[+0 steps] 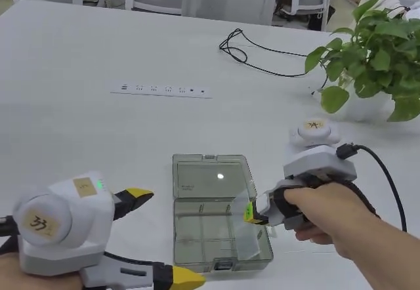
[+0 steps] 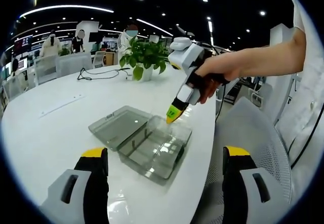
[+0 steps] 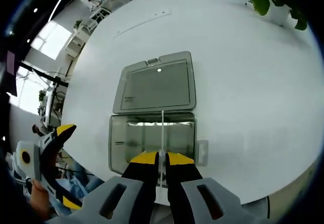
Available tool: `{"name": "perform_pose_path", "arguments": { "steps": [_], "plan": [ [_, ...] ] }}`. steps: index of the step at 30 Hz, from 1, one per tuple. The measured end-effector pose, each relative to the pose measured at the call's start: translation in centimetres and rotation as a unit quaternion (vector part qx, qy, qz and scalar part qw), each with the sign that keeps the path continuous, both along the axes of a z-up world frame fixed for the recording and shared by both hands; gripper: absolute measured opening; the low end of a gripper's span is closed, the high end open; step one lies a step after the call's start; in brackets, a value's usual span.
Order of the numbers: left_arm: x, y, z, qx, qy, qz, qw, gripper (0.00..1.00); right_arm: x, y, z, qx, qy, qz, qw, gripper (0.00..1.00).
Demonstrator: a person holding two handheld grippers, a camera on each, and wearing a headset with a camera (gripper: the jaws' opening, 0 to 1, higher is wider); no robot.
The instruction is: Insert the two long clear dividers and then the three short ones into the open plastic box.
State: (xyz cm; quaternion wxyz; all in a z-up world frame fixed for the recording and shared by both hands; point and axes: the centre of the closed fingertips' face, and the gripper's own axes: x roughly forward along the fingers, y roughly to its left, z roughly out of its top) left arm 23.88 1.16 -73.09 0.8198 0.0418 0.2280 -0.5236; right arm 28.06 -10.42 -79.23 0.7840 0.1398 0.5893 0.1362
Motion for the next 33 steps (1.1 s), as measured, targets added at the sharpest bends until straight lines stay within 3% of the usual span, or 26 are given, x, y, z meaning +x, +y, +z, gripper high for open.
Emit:
{"name": "perform_pose_path", "arguments": {
  "steps": [11,20,33],
  "plan": [
    [-0.1,0.0,-0.1,-0.002,0.003,0.004,1.0000,0.96,0.2,0.2,-0.4,-0.009,-0.001,0.008,0.9999,0.07],
    [0.0,0.3,-0.2,-0.001,0.004,0.008,1.0000,0.96,0.1,0.7,-0.2,-0.031,-0.012,0.041,0.9986,0.07],
    [0.1,0.5,-0.3,0.004,0.005,0.012,0.9999,0.97,0.4,2.0,-1.8,-0.034,-0.023,0.083,0.9957,0.09]
  ]
}}
